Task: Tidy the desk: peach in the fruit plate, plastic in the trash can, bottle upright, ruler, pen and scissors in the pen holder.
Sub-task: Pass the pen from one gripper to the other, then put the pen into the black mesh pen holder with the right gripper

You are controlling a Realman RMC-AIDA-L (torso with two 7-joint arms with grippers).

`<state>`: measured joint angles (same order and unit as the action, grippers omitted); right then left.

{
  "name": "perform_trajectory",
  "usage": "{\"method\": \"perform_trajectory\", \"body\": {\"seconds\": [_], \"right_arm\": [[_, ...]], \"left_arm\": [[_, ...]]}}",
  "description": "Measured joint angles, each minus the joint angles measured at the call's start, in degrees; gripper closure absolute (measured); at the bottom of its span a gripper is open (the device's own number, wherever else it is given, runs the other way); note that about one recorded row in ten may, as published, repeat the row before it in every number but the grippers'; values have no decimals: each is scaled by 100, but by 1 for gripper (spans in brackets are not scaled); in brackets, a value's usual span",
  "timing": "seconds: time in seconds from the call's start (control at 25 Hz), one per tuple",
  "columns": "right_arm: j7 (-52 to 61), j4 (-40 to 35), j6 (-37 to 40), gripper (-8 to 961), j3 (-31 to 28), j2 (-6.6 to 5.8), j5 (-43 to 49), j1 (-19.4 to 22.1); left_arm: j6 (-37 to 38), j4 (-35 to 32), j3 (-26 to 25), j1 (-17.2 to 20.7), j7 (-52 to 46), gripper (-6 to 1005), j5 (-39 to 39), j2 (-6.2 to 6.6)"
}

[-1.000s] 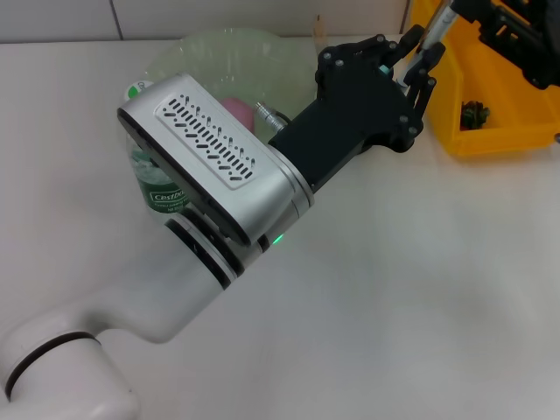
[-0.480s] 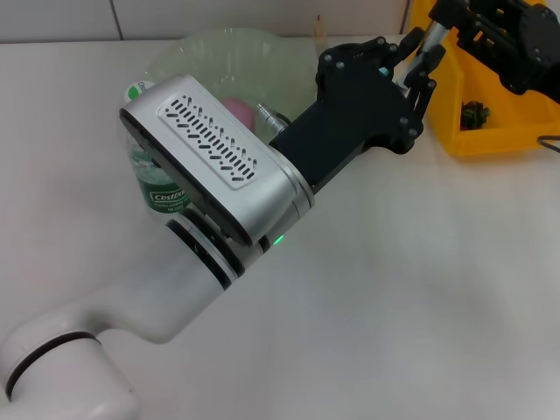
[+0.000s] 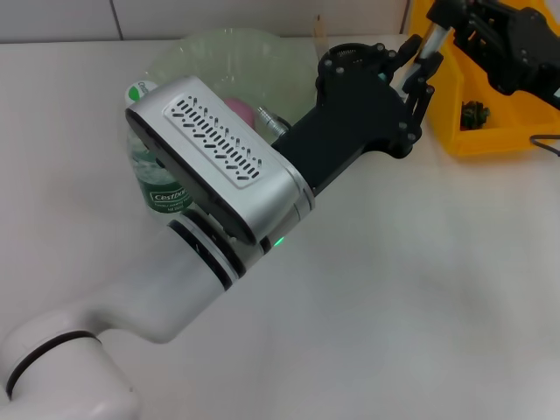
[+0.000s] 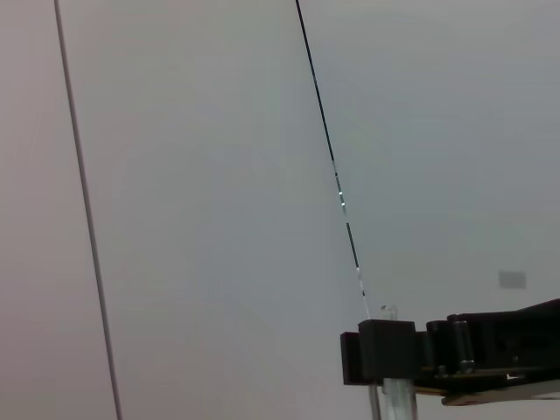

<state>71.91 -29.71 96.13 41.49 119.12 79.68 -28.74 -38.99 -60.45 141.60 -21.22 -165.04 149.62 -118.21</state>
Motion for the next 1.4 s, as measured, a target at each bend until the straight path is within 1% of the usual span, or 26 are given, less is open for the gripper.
{"method": "perform_trajectory", "body": {"seconds": [0.16, 0.52, 0.68, 0.76, 0.84, 0.92, 0.96, 1.04, 1.12, 1.16, 1.2, 1.24, 1.28, 1.32, 1.36, 1.4], "right_arm": [[0, -85, -25, 818, 83, 1, -17, 28], [-56, -168, 106, 817, 44, 11, -53, 129], [-56, -199, 126, 817, 44, 18, -241, 175], [-56, -199, 90, 818, 42, 17, -544, 219], [-56, -199, 82, 818, 35, 13, -631, 227], [-83, -204, 60, 819, -66, 2, -776, 236], [-111, -206, 44, 819, -132, 2, -789, 235], [-152, -208, 1, 820, -186, 2, -797, 233], [-252, -209, -161, 821, -262, 3, -803, 212], [-310, -211, -331, 822, -270, 3, -804, 181], [-310, -211, -331, 822, -270, 3, -804, 181], [-340, -212, -401, 822, -264, 2, -804, 160], [-377, -215, -461, 822, -256, 2, -804, 138], [-419, -218, -513, 822, -248, 1, -804, 117], [-476, -222, -626, 822, -230, -3, -804, 57], [-476, -222, -626, 822, -230, -3, -804, 57]], "left_arm": [[25, 0, 0, -6, 2, 683, 2, -1], [149, -95, -27, 26, 7, 672, 38, -22], [176, -106, -28, 53, 8, 668, 10, -31], [177, -128, -28, 64, 8, 665, 7, -23], [233, -473, -49, 218, 8, 663, -20, 97], [302, -650, -62, 256, 6, 582, -76, 173], [438, -872, -70, 292, 5, 542, -199, 283], [666, -1184, -81, 337, 4, 461, -398, 451], [1087, -1651, -128, 389, 3, 429, -707, 696], [1633, -2192, -247, 438, 2, 413, -1023, 975], [1633, -2192, -247, 438, 2, 397, -1023, 975], [1920, -2451, -319, 468, 1, 381, -1139, 1106], [2140, -2643, -381, 496, 1, 365, -1186, 1202], [2140, -2643, -381, 496, 1, 348, -1186, 1202], [2853, -3303, -642, 616, 0, 332, -1313, 1501], [2853, -3303, -642, 616, 0, 316, -1313, 1501]]}}
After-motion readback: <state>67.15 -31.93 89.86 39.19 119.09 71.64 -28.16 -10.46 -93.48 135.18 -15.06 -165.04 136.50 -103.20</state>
